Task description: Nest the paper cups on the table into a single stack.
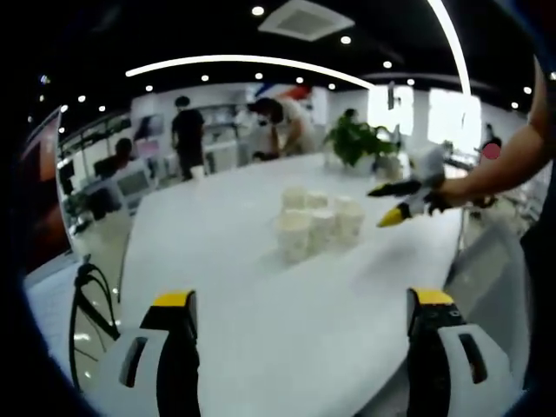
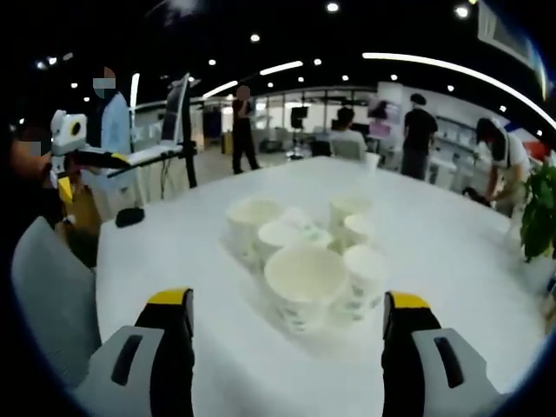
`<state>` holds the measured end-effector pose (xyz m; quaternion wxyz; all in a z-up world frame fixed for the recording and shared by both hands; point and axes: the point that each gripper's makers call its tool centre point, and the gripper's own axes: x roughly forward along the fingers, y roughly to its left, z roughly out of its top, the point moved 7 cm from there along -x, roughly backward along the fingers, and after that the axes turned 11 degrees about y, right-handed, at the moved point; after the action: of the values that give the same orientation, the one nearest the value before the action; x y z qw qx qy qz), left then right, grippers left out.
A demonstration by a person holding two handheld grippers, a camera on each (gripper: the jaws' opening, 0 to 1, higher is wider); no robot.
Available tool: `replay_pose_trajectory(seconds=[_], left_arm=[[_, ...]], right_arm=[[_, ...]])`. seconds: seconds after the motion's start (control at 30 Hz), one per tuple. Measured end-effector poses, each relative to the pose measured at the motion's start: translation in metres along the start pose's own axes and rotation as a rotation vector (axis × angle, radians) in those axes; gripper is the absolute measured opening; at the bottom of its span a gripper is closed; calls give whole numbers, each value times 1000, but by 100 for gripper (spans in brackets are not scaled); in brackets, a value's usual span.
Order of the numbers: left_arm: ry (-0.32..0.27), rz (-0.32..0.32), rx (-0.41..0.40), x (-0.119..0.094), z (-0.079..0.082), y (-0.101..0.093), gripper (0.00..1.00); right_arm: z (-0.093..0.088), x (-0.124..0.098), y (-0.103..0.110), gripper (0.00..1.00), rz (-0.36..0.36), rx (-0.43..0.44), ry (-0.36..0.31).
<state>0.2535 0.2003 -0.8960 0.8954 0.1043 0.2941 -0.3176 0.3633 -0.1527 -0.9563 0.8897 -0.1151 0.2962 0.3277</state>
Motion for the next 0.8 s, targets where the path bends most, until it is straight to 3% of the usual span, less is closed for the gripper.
replay_pose_trajectory(seconds=[0.8], left_arm=[[28, 9, -7, 3, -4, 0, 100]], right_arm=[[-6, 39, -8, 68, -20, 46, 7]])
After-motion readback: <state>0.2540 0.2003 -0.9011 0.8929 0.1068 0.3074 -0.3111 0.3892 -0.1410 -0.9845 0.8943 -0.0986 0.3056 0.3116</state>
